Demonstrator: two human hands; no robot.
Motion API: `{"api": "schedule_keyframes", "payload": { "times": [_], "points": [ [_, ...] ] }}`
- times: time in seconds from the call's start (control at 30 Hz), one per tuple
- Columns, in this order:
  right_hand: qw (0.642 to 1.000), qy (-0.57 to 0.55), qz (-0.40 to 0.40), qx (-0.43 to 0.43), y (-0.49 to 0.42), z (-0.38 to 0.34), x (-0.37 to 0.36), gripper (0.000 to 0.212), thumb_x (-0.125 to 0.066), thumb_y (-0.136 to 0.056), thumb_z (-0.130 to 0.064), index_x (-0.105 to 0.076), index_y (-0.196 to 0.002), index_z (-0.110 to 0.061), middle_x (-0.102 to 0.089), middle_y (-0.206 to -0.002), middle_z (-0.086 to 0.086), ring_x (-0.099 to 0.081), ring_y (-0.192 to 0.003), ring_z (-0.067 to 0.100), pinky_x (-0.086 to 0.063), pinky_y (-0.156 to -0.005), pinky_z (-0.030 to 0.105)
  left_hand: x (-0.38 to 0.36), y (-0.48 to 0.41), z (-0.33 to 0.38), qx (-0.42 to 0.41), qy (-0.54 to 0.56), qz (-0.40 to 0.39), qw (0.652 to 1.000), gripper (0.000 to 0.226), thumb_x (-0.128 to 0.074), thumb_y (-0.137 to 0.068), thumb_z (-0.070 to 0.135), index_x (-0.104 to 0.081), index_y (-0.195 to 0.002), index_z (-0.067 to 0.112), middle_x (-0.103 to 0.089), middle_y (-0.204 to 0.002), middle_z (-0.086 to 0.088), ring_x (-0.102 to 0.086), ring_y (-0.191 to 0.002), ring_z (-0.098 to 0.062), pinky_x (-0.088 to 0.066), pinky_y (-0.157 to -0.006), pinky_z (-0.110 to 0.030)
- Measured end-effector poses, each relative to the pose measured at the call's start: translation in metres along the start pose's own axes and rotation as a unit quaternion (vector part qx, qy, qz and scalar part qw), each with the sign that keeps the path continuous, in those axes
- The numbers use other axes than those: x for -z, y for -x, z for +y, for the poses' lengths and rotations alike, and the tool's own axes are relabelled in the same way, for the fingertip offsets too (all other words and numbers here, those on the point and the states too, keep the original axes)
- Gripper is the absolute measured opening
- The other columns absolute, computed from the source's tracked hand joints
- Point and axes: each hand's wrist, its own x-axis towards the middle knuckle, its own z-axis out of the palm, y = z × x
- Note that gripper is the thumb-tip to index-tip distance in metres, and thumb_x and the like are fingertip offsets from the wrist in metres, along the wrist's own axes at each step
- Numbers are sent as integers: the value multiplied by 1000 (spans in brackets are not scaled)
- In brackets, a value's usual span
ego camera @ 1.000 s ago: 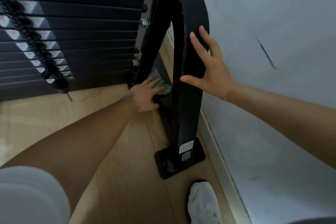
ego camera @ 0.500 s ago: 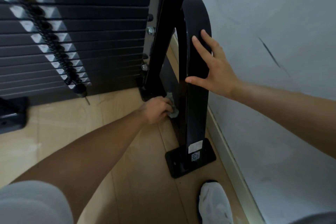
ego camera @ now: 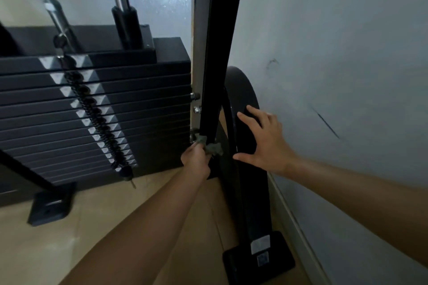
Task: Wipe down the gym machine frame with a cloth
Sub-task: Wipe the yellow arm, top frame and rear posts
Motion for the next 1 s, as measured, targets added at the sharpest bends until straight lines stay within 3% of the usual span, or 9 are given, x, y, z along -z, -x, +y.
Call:
{"api": "schedule_keyframes", "payload": {
  "times": [0.07,0.1,0.23,0.33,0.63,0.77,0.83,0.9,1.0],
  "points": [
    [1000,4,-10,4,1,2,0,110,-78,-67,-67,-30,-156,-26,-24,-161,6,-33,-136,38,-35,-103,54,-3,6,1,9,21,-13,1000,17,-63,-96,0,-64,-113,2,-64,-118,-21,-66,-98,-33,-56,-58,-21],
    [1000,5,-14,7,2,4,0,110,-77,-68,-68,-27,-157,-29,-21,-162,4,-32,-136,37,-35,-103,53,-5,6,1,8,32,-17,999,25,-63,-96,0,-62,-121,0,-61,-125,-24,-64,-107,-35,-55,-59,-19],
    [999,12,-31,24,3,11,3,109,-73,-70,-70,-17,-158,-36,-14,-163,-2,-27,-135,32,-33,-103,52,-15,22,15,1,79,-30,996,36,-70,-93,6,-62,-127,1,-64,-127,-19,-65,-114,-31,-58,-90,-35],
    [999,14,-34,28,0,13,4,109,-72,-71,-72,-17,-158,-36,-15,-163,0,-28,-134,32,-33,-102,50,-24,37,27,-8,77,-89,993,36,-70,-95,12,-63,-130,4,-66,-130,-16,-64,-119,-29,-55,-100,-35],
    [998,26,-34,35,-6,12,9,107,-74,-70,-70,-22,-157,-33,-21,-159,3,-33,-133,35,-33,-102,50,-55,100,76,-28,137,-212,967,38,-65,-98,17,-58,-133,5,-67,-124,-18,-67,-110,-27,-57,-85,-36],
    [1000,-12,4,29,-10,9,16,80,-76,-76,-55,-47,-147,-31,-40,-150,2,-44,-126,33,-31,-96,44,-57,116,88,-24,129,-237,963,37,-67,-97,22,-61,-131,7,-69,-116,-14,-69,-107,-24,-61,-78,-31],
    [995,-59,76,-3,-18,3,22,55,-75,-79,-47,-64,-130,-29,-58,-133,-3,-52,-116,29,-31,-90,39,-55,118,91,-24,124,-241,962,36,-67,-97,23,-64,-129,8,-71,-115,-13,-70,-108,-23,-61,-79,-29],
    [971,-178,142,-78,-33,-12,34,45,-69,-80,-47,-68,-121,-30,-68,-115,-12,-57,-107,19,-39,-90,37,-52,120,94,-29,105,-248,963,30,-66,-98,23,-67,-124,9,-74,-112,-12,-72,-104,-22,-61,-78,-28],
    [871,-449,105,-170,-61,-41,54,40,-72,-87,-41,-64,-125,-32,-69,-113,-13,-66,-97,10,-54,-85,25,-49,122,100,-46,57,-249,966,23,-63,-99,22,-68,-118,11,-78,-104,-10,-75,-97,-19,-61,-80,-27]
  ]
}}
